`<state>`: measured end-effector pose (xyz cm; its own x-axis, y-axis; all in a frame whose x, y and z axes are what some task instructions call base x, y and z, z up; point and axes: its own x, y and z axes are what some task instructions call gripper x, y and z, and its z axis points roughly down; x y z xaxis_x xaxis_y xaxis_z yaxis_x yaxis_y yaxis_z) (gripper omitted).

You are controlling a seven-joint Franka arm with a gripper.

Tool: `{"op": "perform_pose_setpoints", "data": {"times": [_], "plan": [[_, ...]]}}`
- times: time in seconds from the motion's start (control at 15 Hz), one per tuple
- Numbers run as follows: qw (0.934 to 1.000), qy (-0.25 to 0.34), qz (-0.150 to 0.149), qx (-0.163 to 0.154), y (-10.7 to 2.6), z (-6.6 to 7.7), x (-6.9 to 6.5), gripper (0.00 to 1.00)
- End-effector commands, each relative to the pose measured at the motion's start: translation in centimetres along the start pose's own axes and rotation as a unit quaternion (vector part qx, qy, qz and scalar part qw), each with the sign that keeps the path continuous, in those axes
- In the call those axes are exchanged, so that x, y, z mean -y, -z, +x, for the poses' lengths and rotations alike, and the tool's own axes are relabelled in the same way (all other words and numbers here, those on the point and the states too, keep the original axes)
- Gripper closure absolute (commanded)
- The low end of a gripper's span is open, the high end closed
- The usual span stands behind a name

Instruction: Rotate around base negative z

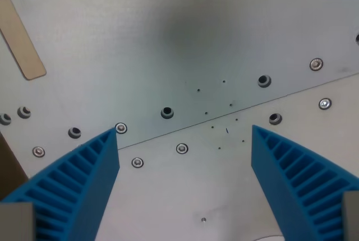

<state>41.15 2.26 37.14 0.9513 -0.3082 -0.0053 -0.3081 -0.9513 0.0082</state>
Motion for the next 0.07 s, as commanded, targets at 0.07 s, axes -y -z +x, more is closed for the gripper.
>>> {"op": "perform_pose_setpoints", "data": {"times": [0.07], "plan": [[0.9962, -0.087, 0.003, -0.001, 0.26, -0.04, -0.02, 0.0]]}}
